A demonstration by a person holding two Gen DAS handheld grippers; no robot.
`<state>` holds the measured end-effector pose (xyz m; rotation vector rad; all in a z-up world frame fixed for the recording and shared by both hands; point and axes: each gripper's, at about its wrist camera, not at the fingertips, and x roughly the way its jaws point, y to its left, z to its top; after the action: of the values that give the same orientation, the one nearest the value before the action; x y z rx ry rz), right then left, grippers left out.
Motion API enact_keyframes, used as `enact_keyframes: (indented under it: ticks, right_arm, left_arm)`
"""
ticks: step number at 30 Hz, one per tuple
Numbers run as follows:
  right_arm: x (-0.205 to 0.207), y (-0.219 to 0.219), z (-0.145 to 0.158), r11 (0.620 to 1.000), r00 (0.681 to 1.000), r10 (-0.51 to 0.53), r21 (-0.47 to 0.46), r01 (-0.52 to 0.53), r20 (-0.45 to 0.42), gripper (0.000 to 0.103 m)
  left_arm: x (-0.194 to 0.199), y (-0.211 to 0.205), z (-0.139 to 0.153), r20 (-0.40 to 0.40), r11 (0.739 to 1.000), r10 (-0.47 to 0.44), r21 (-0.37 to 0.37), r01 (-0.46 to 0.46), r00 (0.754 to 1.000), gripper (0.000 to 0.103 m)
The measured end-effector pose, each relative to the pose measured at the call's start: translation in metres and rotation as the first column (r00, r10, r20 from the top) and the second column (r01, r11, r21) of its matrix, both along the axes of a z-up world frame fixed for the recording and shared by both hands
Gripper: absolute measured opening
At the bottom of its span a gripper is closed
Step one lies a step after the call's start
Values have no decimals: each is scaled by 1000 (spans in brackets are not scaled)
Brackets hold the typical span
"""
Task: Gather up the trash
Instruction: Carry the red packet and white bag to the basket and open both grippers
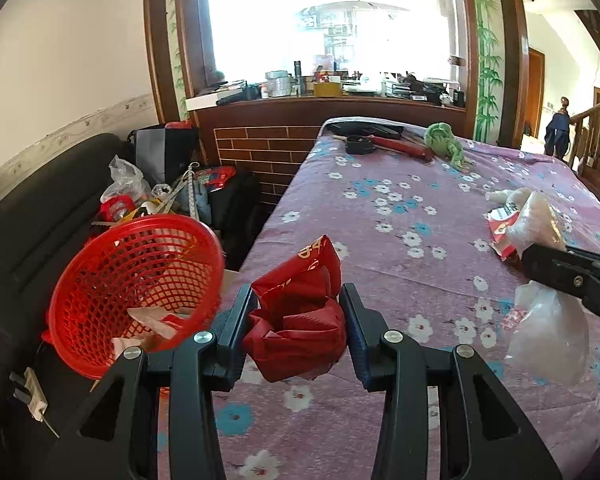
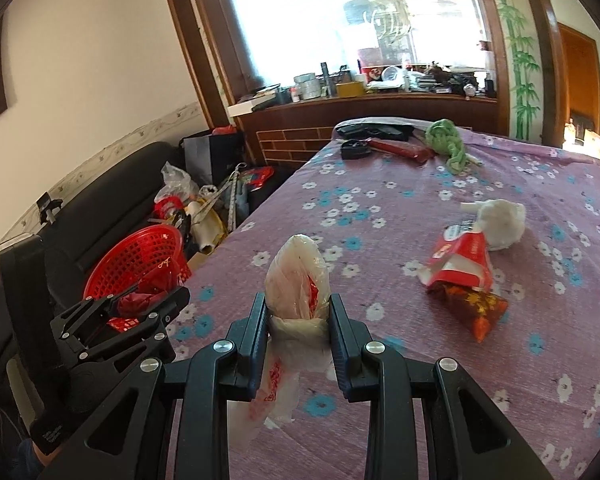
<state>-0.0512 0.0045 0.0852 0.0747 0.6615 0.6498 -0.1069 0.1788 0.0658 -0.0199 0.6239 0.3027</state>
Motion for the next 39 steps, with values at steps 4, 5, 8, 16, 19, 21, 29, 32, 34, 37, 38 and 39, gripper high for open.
enact_keyframes:
  ticks: [4,5,8,16,19,21,29,32,34,37,38,39]
  right_arm:
    - [7,19,8,999,999,41,4,-41,-16,31]
    - [8,25,11,998,998,55,10,-55,-20,31]
    - [12,43,22,995,995,95,22,-94,-18,31]
    - [20,110,43,980,980,201,18,-200,-12,31]
    - [22,143,46,970,970,244,1,-244,-11,31]
    - [23,163,45,963,964,267,-14,-267,-8,31]
    - [42,232,34,950,951,306,-43,-308,-42,33]
    - [49,246,30,949,950,310,-43,-312,-47,41]
    - [53,247,30,955,955,293,-38,-295,-44,43]
    - [52,233,36,958,957,288,-12,-288,-31,43]
    - [52,223,38,963,963,270,-12,-270,-16,43]
    - [51,216,40,966,966,260,-9,-260,-9,44]
  left_arm:
    - [-7,24,12,20,999,32,-25,-31,999,41]
    - [-10,33,16,29,998,49,-27,-48,998,41]
    - [-18,60,26,45,995,99,-34,-98,994,41]
    - [-32,140,29,26,977,204,-74,-202,979,41]
    - [-33,158,24,17,971,226,-88,-224,974,41]
    - [-31,169,19,5,967,234,-101,-232,972,41]
    - [-25,186,5,-22,965,232,-121,-233,972,48]
    - [-25,190,5,-11,960,247,-131,-246,969,68]
    - [-28,191,7,-2,958,260,-127,-258,966,70]
    - [-30,191,8,3,957,260,-134,-257,966,70]
    - [-30,190,9,4,957,260,-133,-257,966,70]
    - [-30,187,10,6,958,256,-132,-253,967,70]
